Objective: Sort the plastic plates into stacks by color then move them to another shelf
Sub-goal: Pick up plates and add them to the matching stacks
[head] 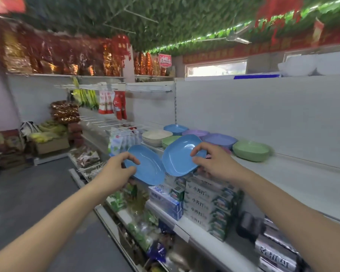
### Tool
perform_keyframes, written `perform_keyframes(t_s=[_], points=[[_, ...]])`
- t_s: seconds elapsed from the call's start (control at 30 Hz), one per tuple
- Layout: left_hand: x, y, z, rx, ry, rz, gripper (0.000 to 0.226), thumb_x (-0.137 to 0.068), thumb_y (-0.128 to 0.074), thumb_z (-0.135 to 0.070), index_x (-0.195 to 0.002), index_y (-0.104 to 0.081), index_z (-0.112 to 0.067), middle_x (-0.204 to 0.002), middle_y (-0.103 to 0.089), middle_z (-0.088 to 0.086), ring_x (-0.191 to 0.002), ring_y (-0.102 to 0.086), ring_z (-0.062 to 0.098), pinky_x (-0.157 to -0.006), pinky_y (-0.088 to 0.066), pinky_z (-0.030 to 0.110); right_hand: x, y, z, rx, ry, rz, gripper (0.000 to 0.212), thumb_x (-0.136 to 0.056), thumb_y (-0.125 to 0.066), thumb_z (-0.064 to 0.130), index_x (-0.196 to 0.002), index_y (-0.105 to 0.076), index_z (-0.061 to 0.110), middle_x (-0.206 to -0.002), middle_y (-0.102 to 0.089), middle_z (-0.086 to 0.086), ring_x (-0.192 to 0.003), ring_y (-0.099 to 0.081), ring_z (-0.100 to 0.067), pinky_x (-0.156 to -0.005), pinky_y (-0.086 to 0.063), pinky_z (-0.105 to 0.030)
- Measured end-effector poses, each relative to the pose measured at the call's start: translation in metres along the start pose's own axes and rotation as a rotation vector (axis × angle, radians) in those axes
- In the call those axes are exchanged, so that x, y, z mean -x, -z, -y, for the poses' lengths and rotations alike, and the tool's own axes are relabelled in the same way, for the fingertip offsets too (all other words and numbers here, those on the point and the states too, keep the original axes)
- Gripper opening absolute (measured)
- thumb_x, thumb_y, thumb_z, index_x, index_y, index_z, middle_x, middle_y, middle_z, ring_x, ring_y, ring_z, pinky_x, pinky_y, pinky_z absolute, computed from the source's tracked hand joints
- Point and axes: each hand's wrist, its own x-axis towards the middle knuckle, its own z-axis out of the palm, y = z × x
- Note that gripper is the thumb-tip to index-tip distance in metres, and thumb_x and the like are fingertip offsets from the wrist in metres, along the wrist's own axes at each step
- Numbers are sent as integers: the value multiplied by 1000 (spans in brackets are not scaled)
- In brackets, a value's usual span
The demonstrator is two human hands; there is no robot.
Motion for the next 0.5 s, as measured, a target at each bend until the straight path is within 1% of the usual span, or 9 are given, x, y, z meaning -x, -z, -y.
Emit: perform_keyframes(t_s=[0.07,0.13,0.17,0.23,0.3,0.37,0.4,0.43,0.5], points=[[-26,5,9,7,-4,-16,13,-98,-58,-11,-102,-65,-21,-96,-67,22,-69,-74,34,-55,-53,38,-28,-6,0,-13,-6,1,8,-93,-67,23,-93,-65,30,-83,-69,-11,-66,-68,-21,-59,-49,-36],[-54,7,13,4,-10,-26,13,-98,-58,-11,-104,-65,-22,-88,-68,21,-56,-71,22,-47,-50,29,-58,-7,-3,-53,-9,5,7,-95,-66,19,-96,-66,26,-82,-64,-12,-64,-64,-20,-59,-47,-36],[-70,8,15,4,-17,-28,14,-99,-58,-11,-104,-64,-22,-89,-69,20,-53,-69,16,-45,-48,26,-74,-6,-6,-59,-7,4,7,-95,-65,17,-98,-65,23,-84,-63,-12,-64,-64,-19,-58,-47,-36],[-103,9,18,18,-38,-34,15,-98,-57,-10,-103,-65,-22,-94,-67,18,-61,-73,18,-50,-51,26,-108,-2,-11,-13,5,-22,8,-96,-64,18,-102,-66,22,-90,-64,-9,-66,-67,-14,-57,-50,-30],[-138,12,19,24,-50,-38,16,-98,-57,-9,-103,-65,-21,-97,-66,18,-68,-75,23,-55,-52,30,-144,3,-16,29,6,-56,8,-95,-65,21,-101,-66,25,-91,-64,-7,-67,-69,-12,-59,-51,-31],[-174,16,20,20,-53,-43,16,-98,-56,-9,-103,-65,-21,-97,-65,20,-69,-75,24,-56,-52,31,-182,7,-23,39,-17,-70,9,-94,-65,20,-101,-66,26,-91,-67,-10,-71,-72,-19,-58,-50,-32],[-193,18,20,20,-58,-47,16,-98,-56,-9,-103,-65,-20,-96,-66,21,-68,-75,24,-55,-52,31,-201,8,-26,63,-29,-77,10,-94,-65,19,-102,-66,24,-93,-68,-11,-74,-74,-23,-57,-50,-30],[-210,20,21,22,-68,-55,16,-98,-56,-8,-103,-65,-20,-95,-67,21,-68,-74,24,-54,-52,30,-220,9,-29,106,-36,-81,11,-94,-65,18,-104,-66,23,-95,-68,-10,-74,-74,-24,-56,-49,-26],[-243,22,23,27,-78,-67,16,-99,-56,-10,-104,-65,-22,-90,-68,20,-68,-73,23,-53,-52,29,-253,9,-33,172,-41,-83,13,-94,-65,18,-107,-65,21,-96,-66,-8,-69,-72,-18,-54,-48,-23]])
